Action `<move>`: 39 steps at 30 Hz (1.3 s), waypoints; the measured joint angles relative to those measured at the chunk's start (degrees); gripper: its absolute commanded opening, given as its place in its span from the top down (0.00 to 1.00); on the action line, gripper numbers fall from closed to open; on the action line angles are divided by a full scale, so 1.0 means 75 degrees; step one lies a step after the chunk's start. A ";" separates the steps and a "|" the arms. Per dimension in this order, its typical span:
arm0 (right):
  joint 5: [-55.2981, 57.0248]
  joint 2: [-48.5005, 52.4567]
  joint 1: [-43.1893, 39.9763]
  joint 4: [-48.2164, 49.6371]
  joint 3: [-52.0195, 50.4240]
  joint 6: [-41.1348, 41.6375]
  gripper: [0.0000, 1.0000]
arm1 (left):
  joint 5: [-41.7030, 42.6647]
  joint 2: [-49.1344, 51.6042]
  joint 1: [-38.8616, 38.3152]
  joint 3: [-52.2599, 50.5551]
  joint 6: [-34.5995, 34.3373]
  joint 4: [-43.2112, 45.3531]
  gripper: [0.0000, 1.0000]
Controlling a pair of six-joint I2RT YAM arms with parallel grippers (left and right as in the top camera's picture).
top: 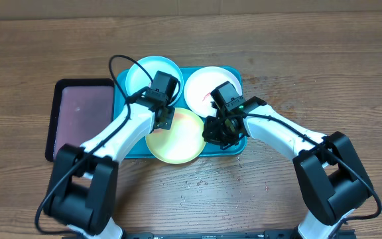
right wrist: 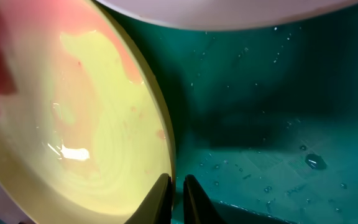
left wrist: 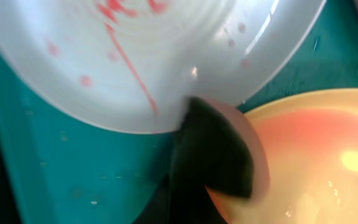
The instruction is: Clean dirty plates on tray and stack at the side
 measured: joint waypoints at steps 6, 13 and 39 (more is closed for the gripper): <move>0.0035 0.0000 0.0000 -0.0099 0.0000 -0.0003 0.90 | -0.0513 -0.0991 0.0070 0.0000 -0.0052 -0.0032 0.96; 0.0105 0.0000 -0.0003 -0.0134 0.0000 0.0015 0.71 | -0.0428 -0.1545 0.0280 0.0000 -0.0431 -0.0411 0.96; 0.0790 0.0006 0.0385 -0.0836 0.0420 -0.0589 0.96 | 0.2850 -0.1489 0.4470 0.0000 0.0621 -0.0341 0.96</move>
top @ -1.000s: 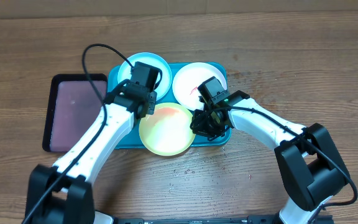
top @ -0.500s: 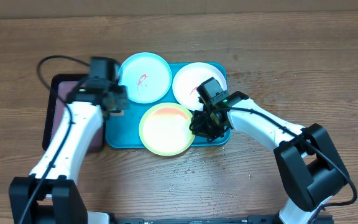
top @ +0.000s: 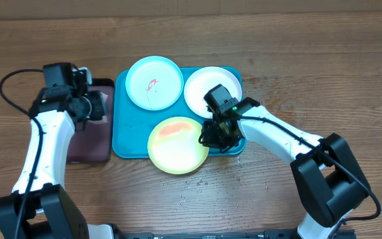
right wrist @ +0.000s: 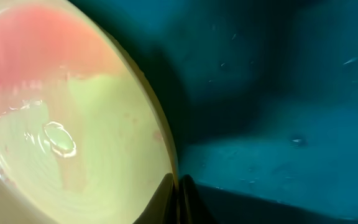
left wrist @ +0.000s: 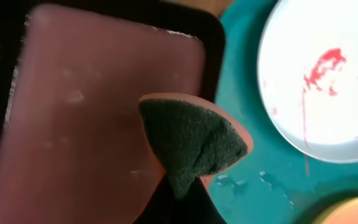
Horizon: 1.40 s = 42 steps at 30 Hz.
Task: Clean dirty plates on tray and stack at the side
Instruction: 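Return the sponge to the black tray with the left gripper, then lift the yellow plate with the right gripper and tilt it upright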
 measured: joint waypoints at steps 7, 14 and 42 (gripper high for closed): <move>0.1539 -0.0312 0.0000 -0.0711 0.0941 -0.0431 0.96 | 0.0026 0.0638 0.0108 0.0000 0.0458 0.0490 0.96; 0.3535 -0.0676 0.0187 -0.0997 0.1428 -0.0833 0.96 | -0.0125 0.1262 0.0111 0.0000 0.0796 0.0609 0.69; 0.9725 -0.0688 0.2958 -0.0554 0.1547 -0.1067 0.96 | -0.0239 0.1638 0.0111 -0.0012 0.0886 0.0662 0.31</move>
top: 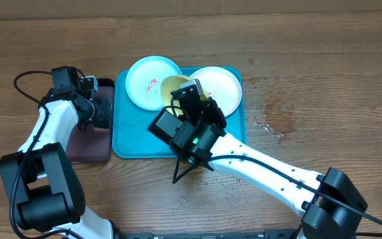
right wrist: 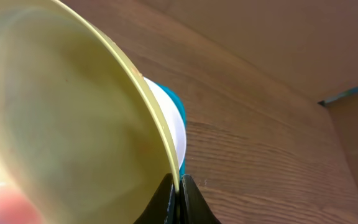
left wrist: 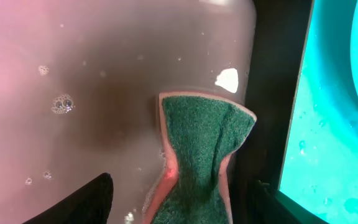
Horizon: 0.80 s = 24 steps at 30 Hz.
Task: Clean dirty plates on tray and stack at the side
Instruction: 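Lift the yellow plate with the right gripper and tilt it upright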
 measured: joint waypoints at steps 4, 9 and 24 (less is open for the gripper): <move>0.0312 0.0000 0.0000 0.0058 0.0000 -0.0012 0.96 | 0.0003 0.0000 0.0000 -0.0096 -0.0003 0.0047 0.31; 0.0498 0.0000 0.0000 0.0058 0.0000 -0.0012 0.96 | 0.0003 0.0006 -0.0003 -0.0262 -0.0003 0.0166 0.31; 0.0632 0.0000 0.0003 0.0108 0.0000 -0.0015 0.96 | 0.0003 0.0006 -0.0003 -0.0484 -0.0017 0.0323 0.42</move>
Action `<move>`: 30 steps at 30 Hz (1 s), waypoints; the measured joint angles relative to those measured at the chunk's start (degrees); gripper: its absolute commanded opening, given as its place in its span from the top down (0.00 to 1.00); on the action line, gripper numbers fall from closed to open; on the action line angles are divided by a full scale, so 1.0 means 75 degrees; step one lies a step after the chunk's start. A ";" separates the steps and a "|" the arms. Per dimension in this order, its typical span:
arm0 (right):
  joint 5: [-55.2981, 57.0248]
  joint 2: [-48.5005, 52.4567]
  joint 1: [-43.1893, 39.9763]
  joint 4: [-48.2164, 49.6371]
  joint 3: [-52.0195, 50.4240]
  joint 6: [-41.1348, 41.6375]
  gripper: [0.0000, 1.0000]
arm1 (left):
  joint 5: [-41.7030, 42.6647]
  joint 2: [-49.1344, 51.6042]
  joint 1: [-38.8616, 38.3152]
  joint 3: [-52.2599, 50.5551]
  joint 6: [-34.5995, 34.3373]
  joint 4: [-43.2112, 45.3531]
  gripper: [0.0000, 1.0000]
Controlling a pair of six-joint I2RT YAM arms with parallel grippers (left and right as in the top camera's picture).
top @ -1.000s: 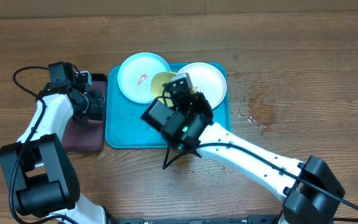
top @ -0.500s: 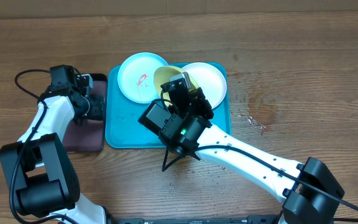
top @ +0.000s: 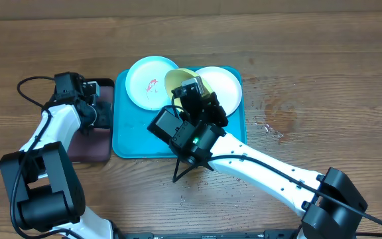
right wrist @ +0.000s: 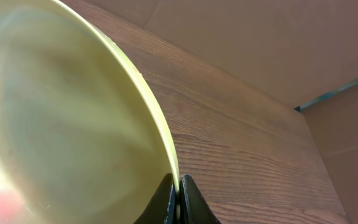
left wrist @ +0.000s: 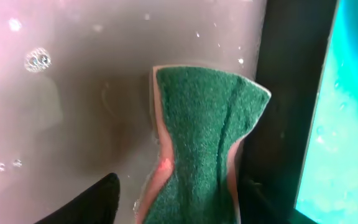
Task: Clean dirty plates on tray and stack at the side
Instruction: 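Lift the yellow plate with the right gripper and tilt it upright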
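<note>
My right gripper (right wrist: 179, 183) is shut on the rim of the yellow plate (right wrist: 67, 118), which it holds tilted up on edge above the teal tray (top: 128, 136); a faint pink smear shows at its lower edge. In the overhead view the yellow plate (top: 176, 78) stands between a white plate with a red stain (top: 150, 83) and a second white plate (top: 223, 89), both lying on the tray. My left gripper (left wrist: 179, 199) is open around the green and pink sponge (left wrist: 204, 130), which lies in murky water.
The water fills a black basin tray (top: 78, 143) left of the teal tray; its dark rim (left wrist: 291, 93) runs just right of the sponge. Water drops speckle the wooden table (top: 270, 126) right of the teal tray.
The right gripper has tipped the yellow plate a little higher; its view now shows only table behind it. The left gripper has shifted slightly over the sponge lying in the water.
At first the left gripper pressed the sponge on the yellow plate in the tray while the right gripper stood at its rim. Then the sponge hung over the basin and the right gripper was shut on the rim. Later the sponge lay loose in the water and the plate was raised.
</note>
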 measured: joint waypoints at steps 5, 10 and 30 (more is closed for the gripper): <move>0.0000 0.0000 0.0000 0.0000 0.0000 0.0003 0.96 | 0.0000 0.0000 -0.0020 -0.0090 0.0009 0.0029 0.43; 0.0000 0.0000 -0.0003 0.0006 0.0000 0.0003 0.96 | 0.0026 0.0000 -0.0020 -0.0236 -0.0038 0.0154 0.66; 0.0000 0.0000 0.0000 0.0006 0.0000 0.0006 0.96 | -0.0644 -0.0003 -0.0017 -0.0041 -0.0504 -0.0137 0.24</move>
